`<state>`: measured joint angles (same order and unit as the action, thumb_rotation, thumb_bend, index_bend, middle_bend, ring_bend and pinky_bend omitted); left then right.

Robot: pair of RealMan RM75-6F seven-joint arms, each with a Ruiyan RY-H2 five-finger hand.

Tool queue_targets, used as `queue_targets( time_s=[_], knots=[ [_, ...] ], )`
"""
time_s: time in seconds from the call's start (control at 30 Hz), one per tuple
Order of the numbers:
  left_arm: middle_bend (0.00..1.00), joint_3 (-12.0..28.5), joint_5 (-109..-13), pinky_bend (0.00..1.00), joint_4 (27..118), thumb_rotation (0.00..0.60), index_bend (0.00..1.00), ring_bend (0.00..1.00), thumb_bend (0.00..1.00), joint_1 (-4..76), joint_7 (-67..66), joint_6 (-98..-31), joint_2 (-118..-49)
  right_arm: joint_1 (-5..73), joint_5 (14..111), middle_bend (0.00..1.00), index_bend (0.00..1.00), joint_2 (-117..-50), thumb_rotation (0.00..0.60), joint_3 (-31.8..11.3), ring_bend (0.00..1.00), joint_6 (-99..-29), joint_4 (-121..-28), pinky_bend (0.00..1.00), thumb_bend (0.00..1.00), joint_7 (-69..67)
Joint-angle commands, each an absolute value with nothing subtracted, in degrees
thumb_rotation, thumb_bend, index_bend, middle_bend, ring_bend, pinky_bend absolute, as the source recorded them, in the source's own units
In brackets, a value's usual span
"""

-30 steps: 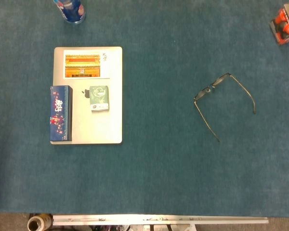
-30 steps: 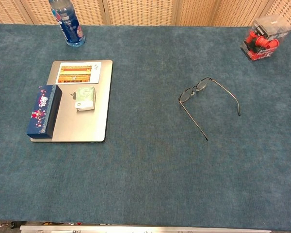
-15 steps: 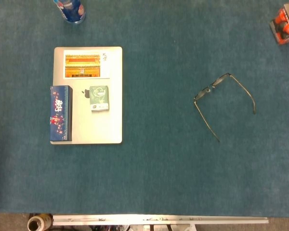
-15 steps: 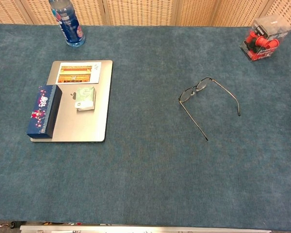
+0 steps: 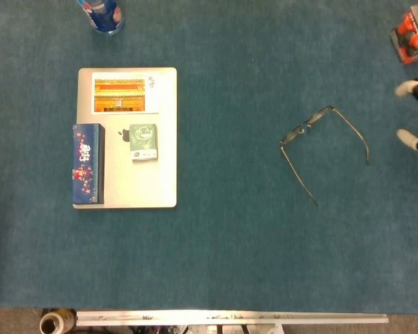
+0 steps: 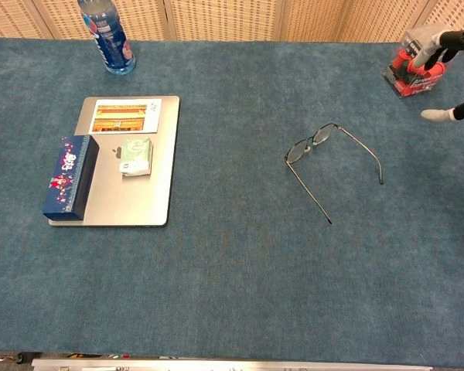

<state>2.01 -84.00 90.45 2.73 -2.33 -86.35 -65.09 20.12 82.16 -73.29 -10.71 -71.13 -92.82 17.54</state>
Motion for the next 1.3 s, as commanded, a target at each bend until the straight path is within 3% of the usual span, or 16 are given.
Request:
queue_targets(
  time_s=[0.03, 0.57, 1.3],
  knots=[
    [0.45, 2.02, -84.18, 0.44, 90.39, 0.6, 0.46, 0.34, 0.0, 2.76, -2.19, -86.37, -65.07, 21.77, 81.24, 0.42, 0.37, -74.67, 0.6, -11.21, 0.36, -69.48, -91.78, 0.52, 0.04, 18.48],
    [0.45, 1.96, -83.55, 0.44, 89.67, 0.6, 0.47, 0.34, 0.0, 2.78, -1.91, -85.46, -65.3, 29.43, 78.14, 0.42, 0.37, -82.89, 0.6, -11.21, 0.36, -61.83, -81.94, 0.52, 0.04, 18.48],
    [0.45, 1.67, -83.28, 0.44, 87.95, 0.6, 0.47, 0.34, 0.0, 2.54, -0.31, -84.75, -65.92, 35.38, 76.65, 0.42, 0.37, -91.45, 0.6, -10.35, 0.36, -57.55, -70.53, 0.52, 0.04, 16.74]
  ],
)
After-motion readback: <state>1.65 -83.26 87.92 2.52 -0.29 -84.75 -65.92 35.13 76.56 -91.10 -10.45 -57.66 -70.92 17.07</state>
